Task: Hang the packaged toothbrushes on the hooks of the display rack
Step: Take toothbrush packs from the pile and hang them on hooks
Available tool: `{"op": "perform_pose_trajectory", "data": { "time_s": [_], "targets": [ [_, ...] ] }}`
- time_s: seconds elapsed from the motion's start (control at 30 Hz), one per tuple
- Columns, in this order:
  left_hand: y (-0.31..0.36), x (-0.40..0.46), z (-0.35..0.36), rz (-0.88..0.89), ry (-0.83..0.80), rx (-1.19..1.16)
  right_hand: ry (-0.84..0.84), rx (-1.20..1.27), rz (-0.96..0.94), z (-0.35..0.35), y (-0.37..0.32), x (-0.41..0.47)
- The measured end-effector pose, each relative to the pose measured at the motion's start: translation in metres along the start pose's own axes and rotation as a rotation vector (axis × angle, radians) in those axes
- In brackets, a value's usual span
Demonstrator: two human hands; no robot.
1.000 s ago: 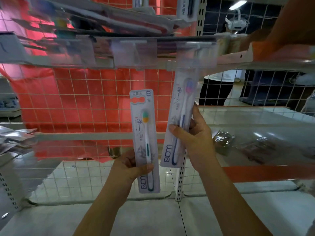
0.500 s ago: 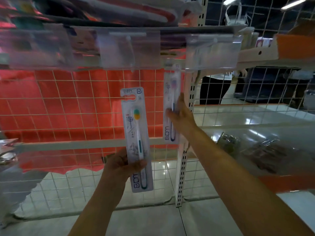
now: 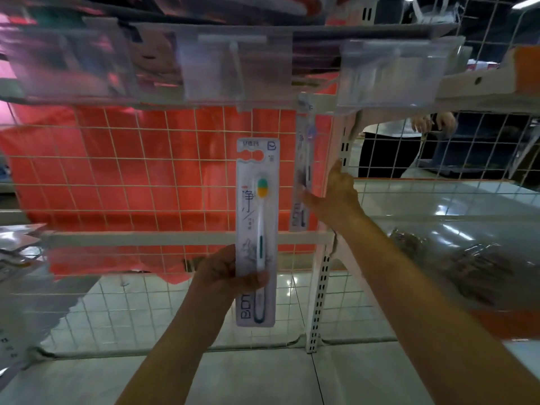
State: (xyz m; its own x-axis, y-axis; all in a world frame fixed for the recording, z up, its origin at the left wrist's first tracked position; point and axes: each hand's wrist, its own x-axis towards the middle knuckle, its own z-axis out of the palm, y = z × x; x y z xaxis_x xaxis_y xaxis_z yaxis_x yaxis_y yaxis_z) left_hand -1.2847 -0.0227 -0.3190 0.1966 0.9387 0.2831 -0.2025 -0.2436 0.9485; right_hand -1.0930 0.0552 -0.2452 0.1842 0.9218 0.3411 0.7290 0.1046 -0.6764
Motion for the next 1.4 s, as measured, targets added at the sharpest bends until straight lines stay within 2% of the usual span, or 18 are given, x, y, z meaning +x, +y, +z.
{"op": "perform_pose_trajectory", "data": {
  "time_s": [0.07,0.17,0.23,0.4,0.47,0.53,0.63,0.7,0.83,0.97,1.1,1.27,1.4],
  "targets": [
    [0.000,-0.002,0.004,0.005,-0.006,0.019,0.062,0.232,-0.151,0.006,-0.007,-0.049],
    [0.002,-0.007,0.010,0.035,-0.011,0.004,0.003,0.593,-0.204,0.016,-0.022,-0.114],
    [0.004,-0.011,0.013,0.062,0.005,-0.017,-0.037,0.624,-0.271,0.027,-0.025,-0.135],
    [0.014,-0.019,0.011,0.106,-0.025,0.042,-0.013,0.700,-0.349,0.039,-0.026,-0.133],
    [0.013,-0.020,0.001,0.146,-0.031,0.254,0.035,0.722,-0.338,0.038,-0.029,-0.130],
    [0.008,-0.021,-0.014,0.201,0.004,0.672,0.084,0.737,-0.300,0.035,-0.030,-0.124],
    [0.001,-0.024,-0.027,0.191,0.003,1.273,0.105,0.725,-0.285,0.031,-0.037,-0.113],
    [-0.006,-0.024,-0.029,0.177,0.005,1.435,0.085,0.731,-0.297,0.033,-0.044,-0.110],
    [-0.022,-0.020,-0.034,0.161,-0.059,1.486,0.028,0.694,-0.373,0.046,-0.051,-0.106],
    [-0.038,-0.015,-0.048,0.145,-0.046,1.458,0.008,0.604,-0.362,0.048,-0.050,-0.098],
    [-0.050,-0.010,-0.056,0.157,-0.047,1.425,-0.022,0.407,-0.314,0.048,-0.058,-0.079],
    [-0.056,-0.006,-0.063,0.234,-0.073,1.439,0.061,0.198,-0.253,0.067,-0.059,-0.019],
    [-0.044,-0.004,-0.072,0.304,-0.055,1.441,0.021,0.147,-0.137,0.076,-0.067,0.028]
  ]
}}
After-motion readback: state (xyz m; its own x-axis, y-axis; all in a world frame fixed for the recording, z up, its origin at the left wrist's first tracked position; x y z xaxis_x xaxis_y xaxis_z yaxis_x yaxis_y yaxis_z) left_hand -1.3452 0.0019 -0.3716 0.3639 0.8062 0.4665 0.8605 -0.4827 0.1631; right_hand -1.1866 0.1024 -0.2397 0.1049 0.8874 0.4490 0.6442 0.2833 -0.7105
